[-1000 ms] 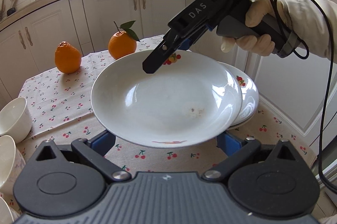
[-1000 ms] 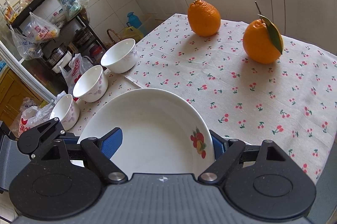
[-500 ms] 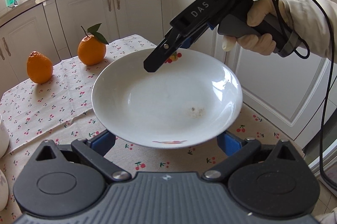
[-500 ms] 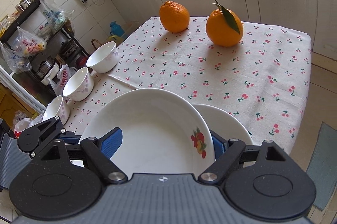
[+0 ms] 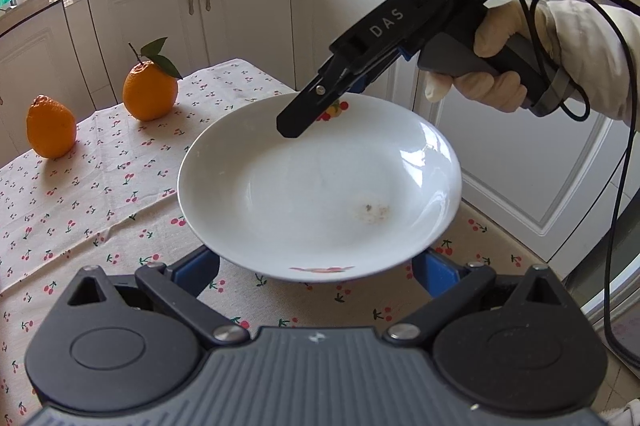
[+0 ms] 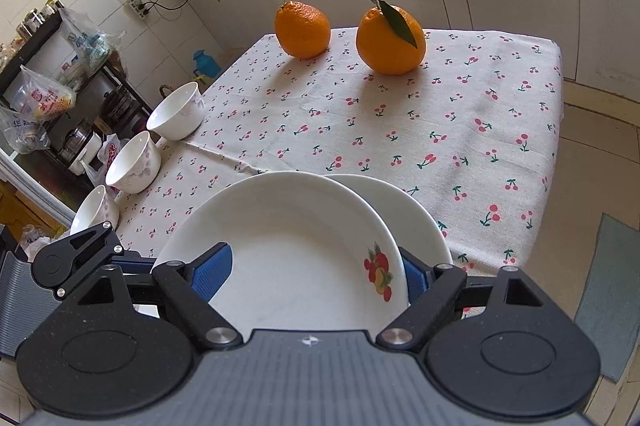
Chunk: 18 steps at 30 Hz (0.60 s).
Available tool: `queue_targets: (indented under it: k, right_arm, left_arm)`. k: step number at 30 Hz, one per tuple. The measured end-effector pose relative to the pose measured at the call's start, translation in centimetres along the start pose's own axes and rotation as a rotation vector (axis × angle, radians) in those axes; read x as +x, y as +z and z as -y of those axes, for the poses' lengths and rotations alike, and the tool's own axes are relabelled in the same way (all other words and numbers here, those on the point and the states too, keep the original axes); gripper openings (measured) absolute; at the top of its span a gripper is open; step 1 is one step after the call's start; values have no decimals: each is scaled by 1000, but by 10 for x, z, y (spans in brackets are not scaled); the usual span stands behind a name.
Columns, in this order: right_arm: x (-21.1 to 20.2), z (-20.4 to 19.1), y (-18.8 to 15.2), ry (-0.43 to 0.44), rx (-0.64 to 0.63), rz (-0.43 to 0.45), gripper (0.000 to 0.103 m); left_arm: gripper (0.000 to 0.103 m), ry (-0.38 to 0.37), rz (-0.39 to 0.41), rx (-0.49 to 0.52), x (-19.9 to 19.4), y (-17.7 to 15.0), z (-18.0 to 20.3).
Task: Organize plates and bowls
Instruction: 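Lower the cherry-decal plate onto the stacked plates with both grippers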
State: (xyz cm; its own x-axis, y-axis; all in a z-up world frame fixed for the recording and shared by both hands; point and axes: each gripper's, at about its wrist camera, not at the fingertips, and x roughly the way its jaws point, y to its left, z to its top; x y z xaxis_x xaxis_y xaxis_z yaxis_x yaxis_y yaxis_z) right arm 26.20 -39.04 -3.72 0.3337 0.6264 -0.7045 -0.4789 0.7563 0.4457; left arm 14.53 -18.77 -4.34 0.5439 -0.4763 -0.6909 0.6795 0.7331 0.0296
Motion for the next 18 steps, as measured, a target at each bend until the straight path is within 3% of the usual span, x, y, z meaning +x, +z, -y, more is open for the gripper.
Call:
queue_targets:
  k: [18]
  right_arm:
    - [-6, 7, -8, -57, 18, -10, 90]
  left_arm:
    - [102, -21, 3, -22, 9, 2, -7]
